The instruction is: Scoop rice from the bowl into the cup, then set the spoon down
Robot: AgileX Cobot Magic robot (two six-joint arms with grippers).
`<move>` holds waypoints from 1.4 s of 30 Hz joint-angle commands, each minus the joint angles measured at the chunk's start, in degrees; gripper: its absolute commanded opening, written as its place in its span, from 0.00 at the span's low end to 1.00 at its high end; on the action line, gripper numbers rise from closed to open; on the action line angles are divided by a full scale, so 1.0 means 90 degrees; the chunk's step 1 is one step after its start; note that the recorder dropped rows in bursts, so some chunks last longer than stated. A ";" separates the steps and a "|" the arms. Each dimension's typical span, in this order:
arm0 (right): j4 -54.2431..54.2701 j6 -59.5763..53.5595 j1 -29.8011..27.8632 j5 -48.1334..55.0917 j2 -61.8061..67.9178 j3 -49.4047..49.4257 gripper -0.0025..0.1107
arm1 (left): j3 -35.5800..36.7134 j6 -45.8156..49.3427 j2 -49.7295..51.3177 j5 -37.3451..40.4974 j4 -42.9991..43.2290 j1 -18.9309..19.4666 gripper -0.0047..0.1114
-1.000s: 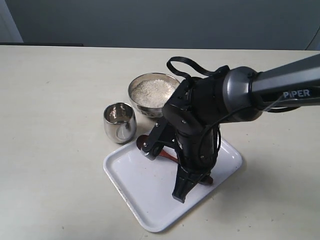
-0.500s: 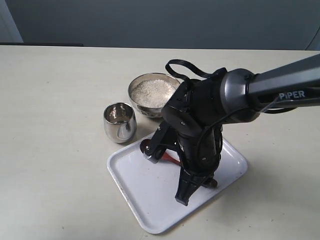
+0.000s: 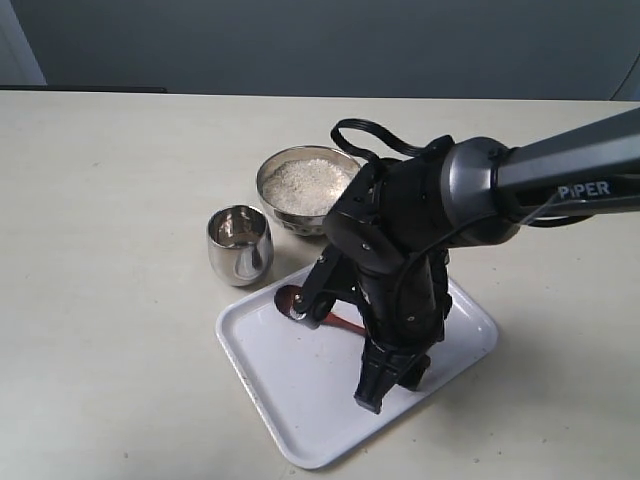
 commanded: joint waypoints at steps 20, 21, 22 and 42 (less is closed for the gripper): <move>-0.0403 0.0884 -0.0018 0.1521 -0.2080 0.0005 0.07 | -0.0025 -0.0042 -0.0034 -0.0083 0.0010 -0.0037 0.04; -0.0403 0.0971 -0.0018 0.1521 -0.2207 0.0005 0.02 | -0.0025 -0.0042 -0.0034 -0.0083 0.0010 -0.0037 0.04; -0.0420 0.1069 -0.0018 0.1521 -0.2380 0.0005 0.03 | -0.0025 -0.0042 -0.0034 -0.0083 0.0010 -0.0037 0.04; -0.0395 0.2318 -0.0018 0.0748 -0.7538 0.0005 0.02 | -0.0025 -0.0042 -0.0034 -0.0083 0.0010 -0.0037 0.04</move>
